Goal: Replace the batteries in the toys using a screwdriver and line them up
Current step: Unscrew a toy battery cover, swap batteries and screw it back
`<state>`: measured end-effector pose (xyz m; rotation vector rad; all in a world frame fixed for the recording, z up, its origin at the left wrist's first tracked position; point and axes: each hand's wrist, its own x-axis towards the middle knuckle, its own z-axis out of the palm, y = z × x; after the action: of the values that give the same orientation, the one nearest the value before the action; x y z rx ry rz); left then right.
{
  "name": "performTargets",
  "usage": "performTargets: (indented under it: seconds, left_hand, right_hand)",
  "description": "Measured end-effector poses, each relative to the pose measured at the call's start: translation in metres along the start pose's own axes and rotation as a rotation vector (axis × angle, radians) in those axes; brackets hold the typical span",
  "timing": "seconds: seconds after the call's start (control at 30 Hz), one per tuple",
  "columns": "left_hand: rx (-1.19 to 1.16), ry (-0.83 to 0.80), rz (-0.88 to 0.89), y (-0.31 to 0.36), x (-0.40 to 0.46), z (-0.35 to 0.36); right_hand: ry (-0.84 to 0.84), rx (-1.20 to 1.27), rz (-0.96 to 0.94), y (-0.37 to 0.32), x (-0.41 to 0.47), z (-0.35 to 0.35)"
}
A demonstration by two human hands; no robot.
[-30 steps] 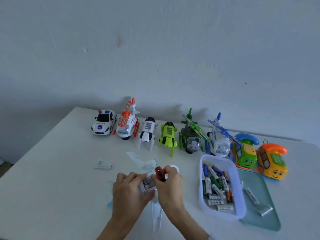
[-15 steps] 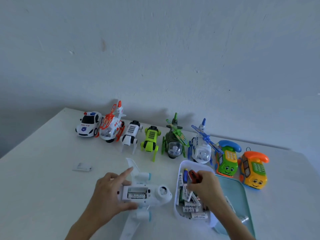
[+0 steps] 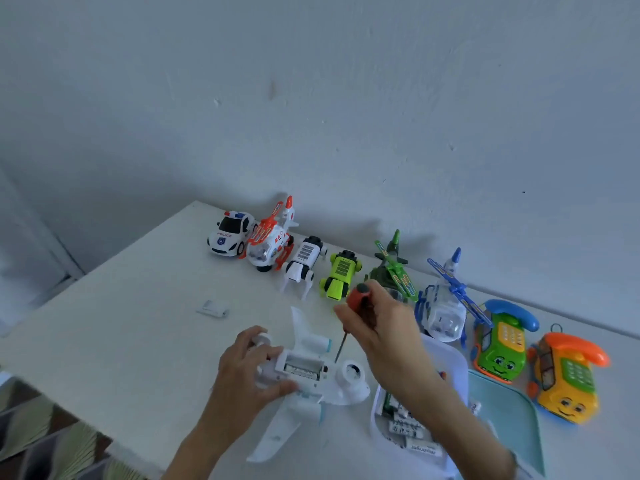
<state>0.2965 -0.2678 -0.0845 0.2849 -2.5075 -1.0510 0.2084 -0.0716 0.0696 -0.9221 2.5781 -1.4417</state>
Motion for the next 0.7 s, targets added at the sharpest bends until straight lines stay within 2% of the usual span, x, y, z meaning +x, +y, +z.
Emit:
performTargets:
  seconds: [0.13, 0.3, 0.5, 0.7]
  left_hand:
    - [-0.008, 0.021, 0.009, 0.001, -0.003, -0.002]
    - [-0.042, 0.026, 0.012, 0.0, -0.004, -0.002]
    - [-0.037, 0.021, 0.007, -0.007, -0.005, 0.002]
    - [-0.046, 0.012, -0.02, -0.012, -0.007, 0.005]
  right_hand:
    - [-0.048, 0.04, -0.049, -0.004, 0.013, 0.037]
    - [-0.126, -0.044, -0.047, 0.002, 0.024, 0.068]
    - [-0.157, -0.075, 0.005, 0.01, 0.026, 0.078]
    - [-0.27, -0.181, -0.056, 0.001, 0.033, 0.083]
